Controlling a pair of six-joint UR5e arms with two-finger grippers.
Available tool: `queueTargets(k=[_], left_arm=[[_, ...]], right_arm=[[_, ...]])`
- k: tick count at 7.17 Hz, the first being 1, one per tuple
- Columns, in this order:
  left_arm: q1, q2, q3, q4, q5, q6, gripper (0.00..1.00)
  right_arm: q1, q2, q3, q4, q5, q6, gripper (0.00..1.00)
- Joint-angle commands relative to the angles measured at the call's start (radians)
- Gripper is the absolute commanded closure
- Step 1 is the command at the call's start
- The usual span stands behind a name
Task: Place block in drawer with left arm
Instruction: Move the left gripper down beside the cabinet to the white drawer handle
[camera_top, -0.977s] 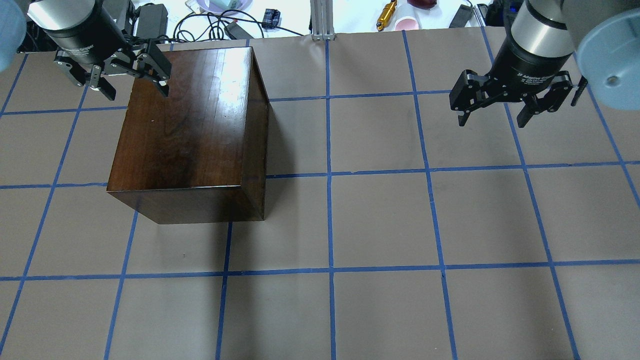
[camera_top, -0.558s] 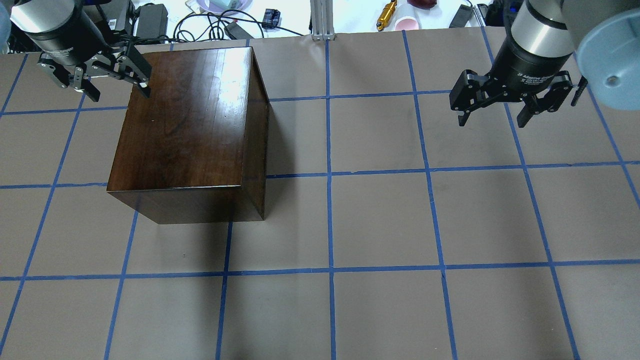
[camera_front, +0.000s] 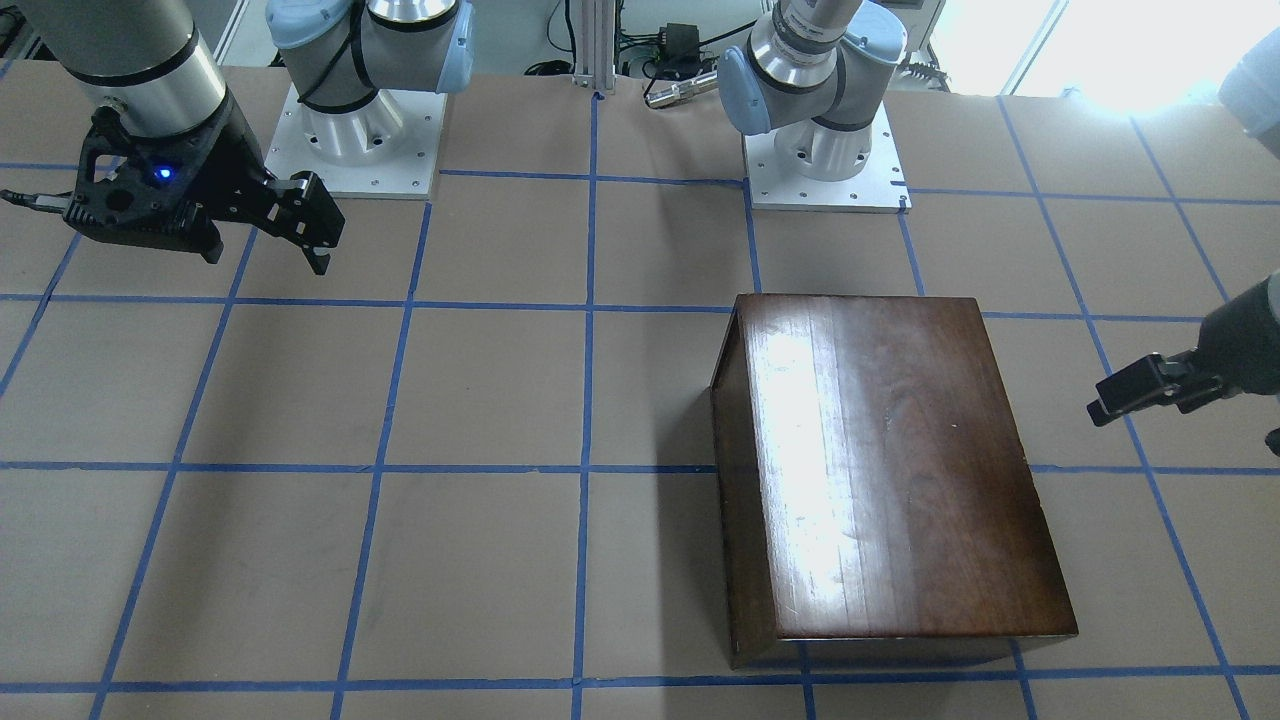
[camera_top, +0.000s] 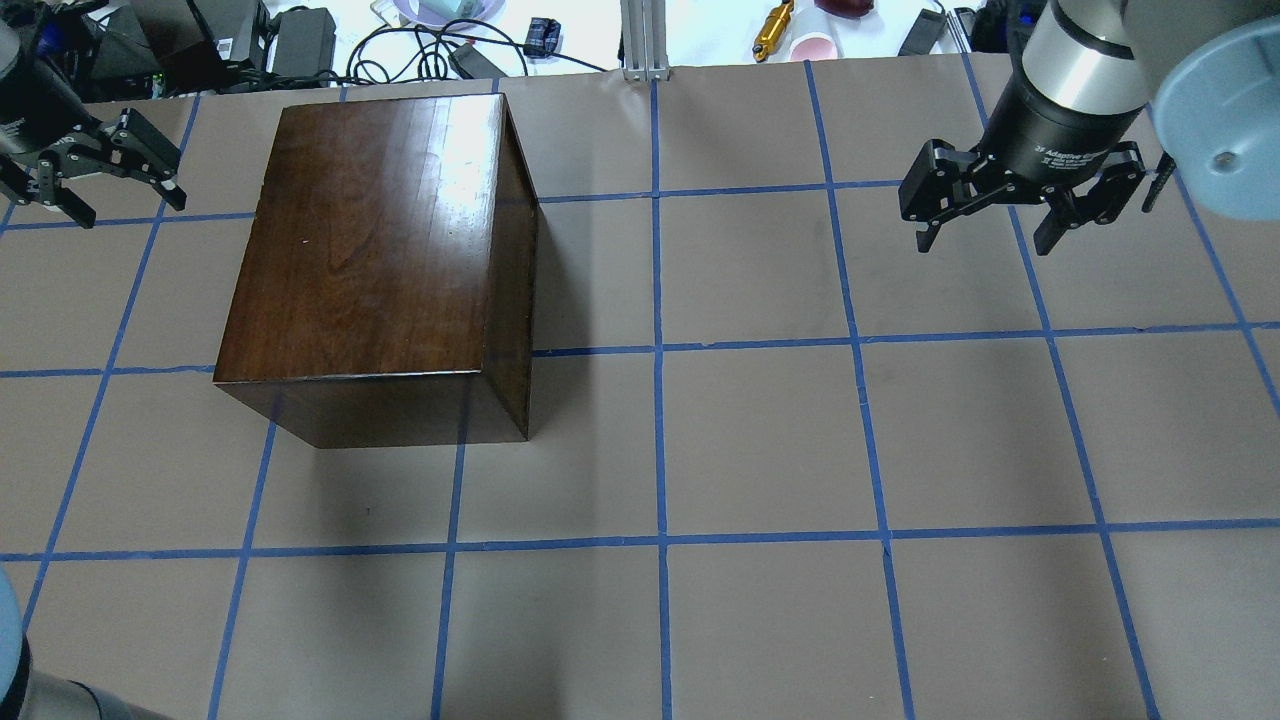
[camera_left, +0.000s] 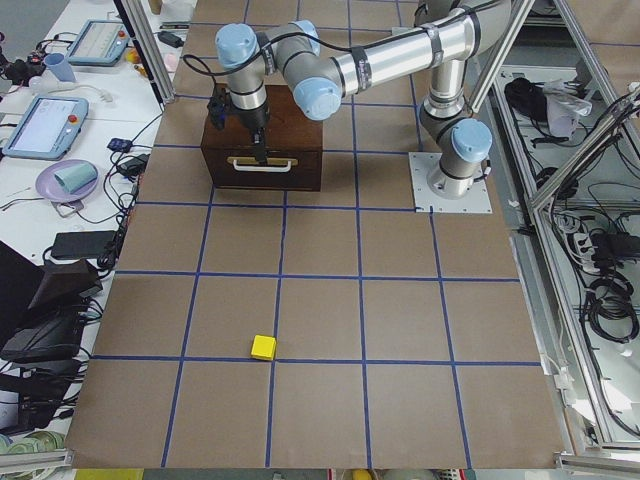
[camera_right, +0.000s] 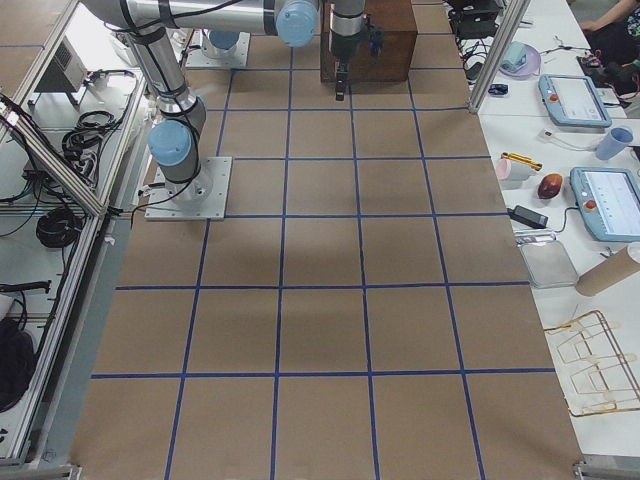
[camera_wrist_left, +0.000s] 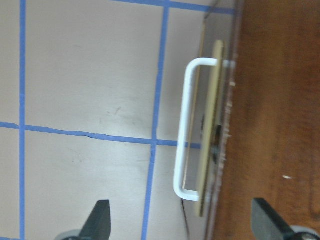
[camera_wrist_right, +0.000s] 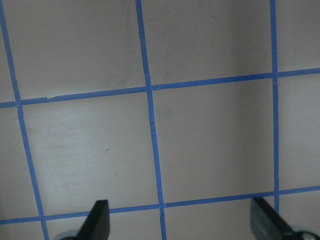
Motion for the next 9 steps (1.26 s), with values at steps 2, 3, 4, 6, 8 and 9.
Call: queueTargets(k=[2,3,4,6,8,9], left_arm=[[0.027,-0.083,0.018,0.022,-0.007,0.064,0.0],[0.027,-0.091,0.011,0.022,-0.08,0.121,0.0],[0.044,-0.105,0.008,0.022,-0.127,0.147,0.0],[0.061,-0.121,-0.021,0.022,-0.205,0.202,0.0],[0.061,-0.126,-0.061,0.039,-0.292,0.247,0.0],[0.061,-0.128,-0.089,0.052,-0.305,0.262,0.02]], right_arm=[[0.0,0.0,0.0,0.0,0.0,0.0,0.0],[0.0,0.0,0.0,0.0,0.0,0.0,0.0],[0.0,0.0,0.0,0.0,0.0,0.0,0.0],[0.0,0.0,0.0,0.0,0.0,0.0,0.0],[0.0,0.0,0.0,0.0,0.0,0.0,0.0],[0.0,0.0,0.0,0.0,0.0,0.0,0.0]])
